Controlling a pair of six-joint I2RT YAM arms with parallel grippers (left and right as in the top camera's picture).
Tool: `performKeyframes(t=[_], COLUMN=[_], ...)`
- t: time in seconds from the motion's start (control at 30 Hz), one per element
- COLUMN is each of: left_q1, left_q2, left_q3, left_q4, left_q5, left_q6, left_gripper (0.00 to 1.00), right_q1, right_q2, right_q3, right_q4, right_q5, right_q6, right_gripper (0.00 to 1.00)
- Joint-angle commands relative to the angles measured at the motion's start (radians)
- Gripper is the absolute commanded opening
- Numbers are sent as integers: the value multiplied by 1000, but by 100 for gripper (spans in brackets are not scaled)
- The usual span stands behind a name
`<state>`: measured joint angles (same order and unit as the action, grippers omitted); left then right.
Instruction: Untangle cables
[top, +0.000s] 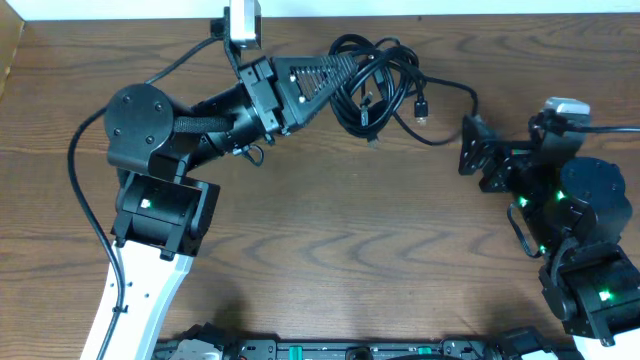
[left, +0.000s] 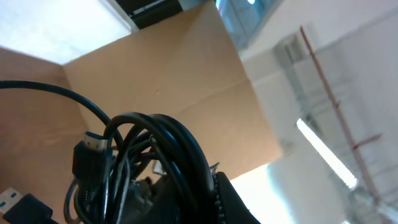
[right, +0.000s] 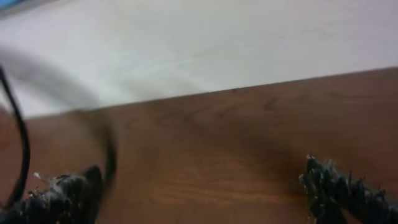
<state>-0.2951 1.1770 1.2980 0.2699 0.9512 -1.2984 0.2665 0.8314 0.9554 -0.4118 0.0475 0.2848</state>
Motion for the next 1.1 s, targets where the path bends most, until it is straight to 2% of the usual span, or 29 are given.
performKeyframes(t=[0.0,0.27,0.43,0.5,0.6,0.77,0.93,1.07], left_q1=[9,9,9,9,9,8,8,8], left_q2=[-8,-8,-8,-8,-8,-11,-20,-26], left_q3=[26,26,26,26,26,26,26,26], left_q4=[16,16,16,16,17,32,32,32], left_q5=[53,62,62,58,50,60,81,89], left_q6=[144,146,133,90,-8,-87,-160,-189], left_gripper=[7,7,7,7,7,8,8,8], right_q1=[-6,-6,-6,-6,-6,-6,-6,-6], right_q2=[-5,-5,-5,-5,-5,2,42,94], right_q3=[-3,-3,-3,-3,-3,-3,-3,-3], right_q4=[-22,-143,-132,-117,-93,-27,163,253], right_q5=[-146,30,-15,-48,-81,-110,-221,-270], right_q6=[-156,-166,-140,-76,93,307,321,321], right_gripper=[99,99,99,99,99,99,99,99])
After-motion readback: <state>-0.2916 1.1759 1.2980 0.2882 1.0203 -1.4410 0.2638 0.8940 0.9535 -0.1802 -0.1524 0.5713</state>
